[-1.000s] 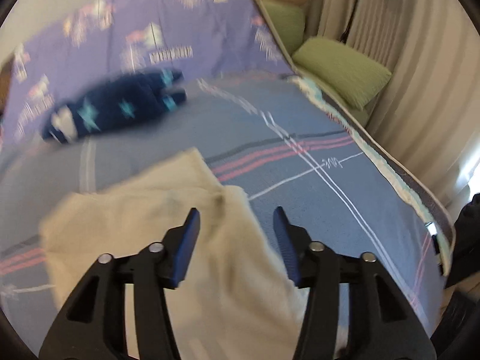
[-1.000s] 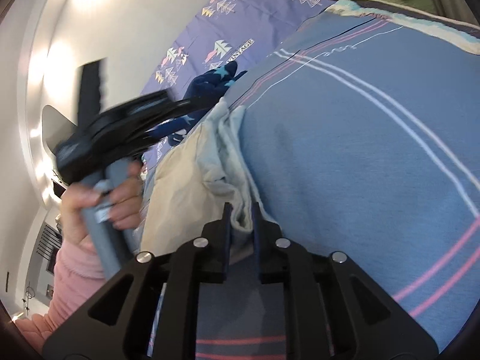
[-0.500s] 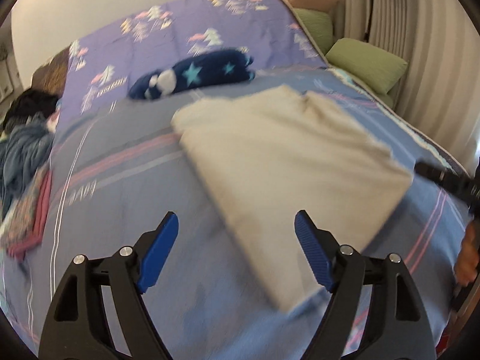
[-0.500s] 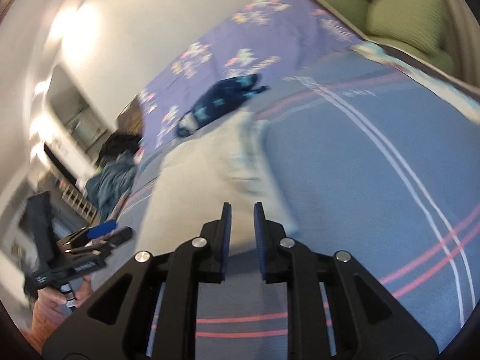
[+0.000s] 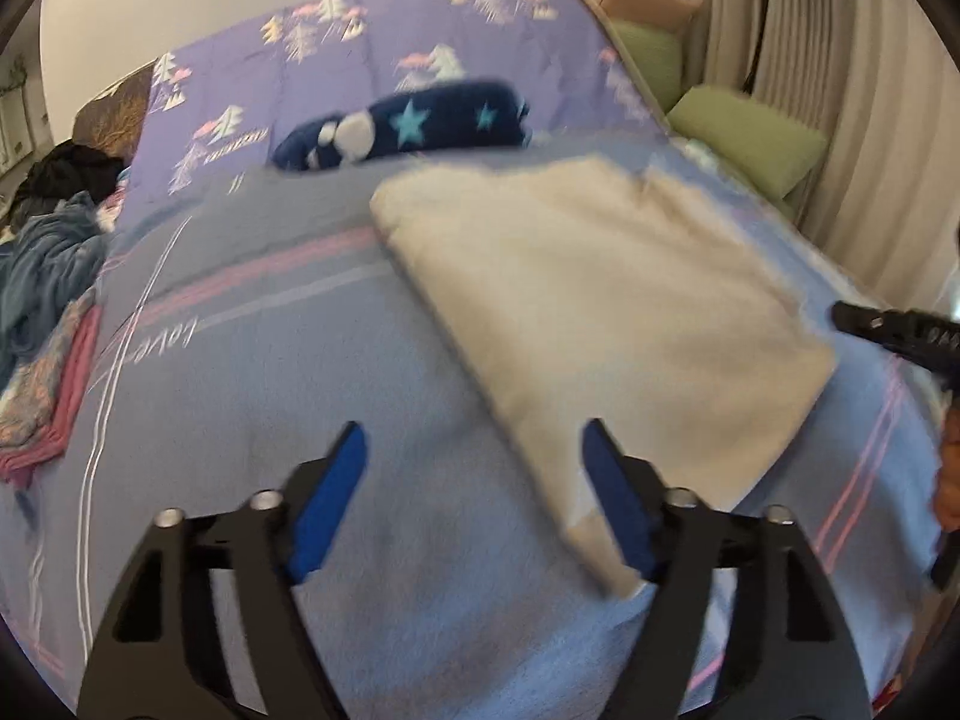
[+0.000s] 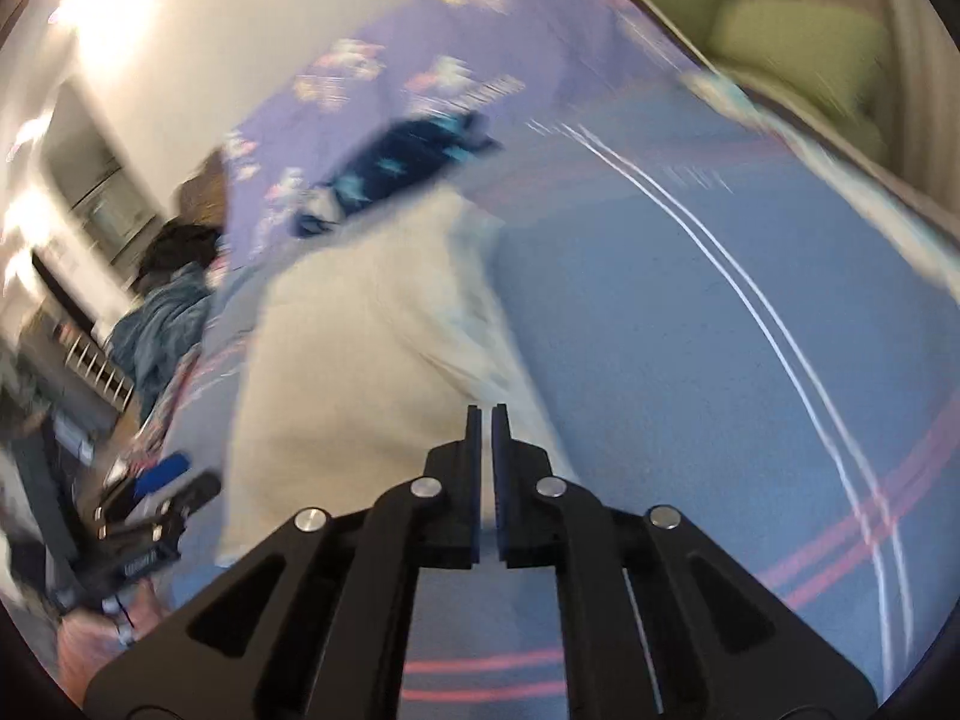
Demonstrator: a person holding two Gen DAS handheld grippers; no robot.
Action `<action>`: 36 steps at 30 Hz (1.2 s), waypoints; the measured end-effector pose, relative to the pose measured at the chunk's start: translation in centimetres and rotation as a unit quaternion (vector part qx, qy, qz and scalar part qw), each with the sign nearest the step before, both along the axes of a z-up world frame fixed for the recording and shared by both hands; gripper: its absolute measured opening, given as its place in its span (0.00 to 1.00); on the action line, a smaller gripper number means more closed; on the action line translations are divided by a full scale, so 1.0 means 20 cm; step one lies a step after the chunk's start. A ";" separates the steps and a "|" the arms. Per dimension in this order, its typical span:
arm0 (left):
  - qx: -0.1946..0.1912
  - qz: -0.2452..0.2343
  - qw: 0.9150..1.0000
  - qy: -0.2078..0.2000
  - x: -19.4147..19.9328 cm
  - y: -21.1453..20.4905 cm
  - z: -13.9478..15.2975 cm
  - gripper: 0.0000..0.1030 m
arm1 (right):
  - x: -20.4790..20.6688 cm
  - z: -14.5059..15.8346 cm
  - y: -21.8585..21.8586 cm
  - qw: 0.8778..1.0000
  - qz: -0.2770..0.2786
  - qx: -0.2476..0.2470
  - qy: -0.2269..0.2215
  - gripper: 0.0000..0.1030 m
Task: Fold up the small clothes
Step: 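Open both grippers and release the folded cream shirt on the bed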
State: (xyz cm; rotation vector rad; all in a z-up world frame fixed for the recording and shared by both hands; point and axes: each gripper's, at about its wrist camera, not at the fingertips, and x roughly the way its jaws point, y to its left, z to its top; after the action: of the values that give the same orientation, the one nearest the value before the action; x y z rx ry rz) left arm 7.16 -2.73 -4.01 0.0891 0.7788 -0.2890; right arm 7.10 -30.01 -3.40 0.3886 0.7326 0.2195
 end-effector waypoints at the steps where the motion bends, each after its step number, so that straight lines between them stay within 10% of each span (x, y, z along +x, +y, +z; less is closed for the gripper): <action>1: -0.017 -0.004 1.000 -0.002 0.02 -0.01 0.02 0.54 | 0.05 0.04 0.05 1.000 0.024 0.001 -0.011 0.06; 8: -0.051 -0.009 0.998 0.045 0.28 -0.13 -0.10 0.48 | 0.38 -0.17 0.09 0.996 -0.010 -0.050 0.074 0.08; 13: -0.096 -0.006 0.994 0.058 0.29 -0.05 -0.14 0.50 | 0.38 -0.21 -0.04 0.997 -0.013 0.034 0.075 0.00; 16: -0.113 -0.008 0.991 0.072 0.34 -0.03 -0.10 0.49 | 0.43 -0.08 -0.04 0.999 0.000 0.021 0.041 0.14; 19: -0.095 -0.027 0.994 0.049 0.44 -0.06 -0.01 0.50 | 0.60 0.02 0.00 0.999 0.018 -0.030 0.023 0.63; 22: -0.069 -0.023 0.997 0.034 0.58 -0.09 0.01 0.52 | 0.78 -0.01 0.00 0.998 0.014 -0.025 0.055 0.64; 25: -0.047 0.009 0.998 0.032 0.69 -0.08 -0.06 0.64 | 0.96 -0.15 0.02 0.994 0.017 -0.060 0.087 0.29; 27: -0.021 0.047 0.997 0.049 0.74 -0.05 -0.18 0.76 | 0.97 -0.26 -0.06 0.995 0.014 -0.032 0.096 0.32; 32: -0.094 0.044 0.993 0.065 0.74 0.05 -0.20 0.77 | 0.95 -0.26 -0.23 0.993 -0.015 0.055 0.099 0.30; 36: -0.109 0.041 0.991 0.062 0.71 0.07 -0.18 0.78 | 0.86 -0.18 -0.28 0.994 0.000 0.072 0.076 0.52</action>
State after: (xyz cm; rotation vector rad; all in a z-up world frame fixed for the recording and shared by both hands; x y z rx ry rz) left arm 21.28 -1.27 -7.61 -0.1680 0.8675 -0.3015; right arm 24.37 -35.54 -7.07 0.5473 0.8695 0.2450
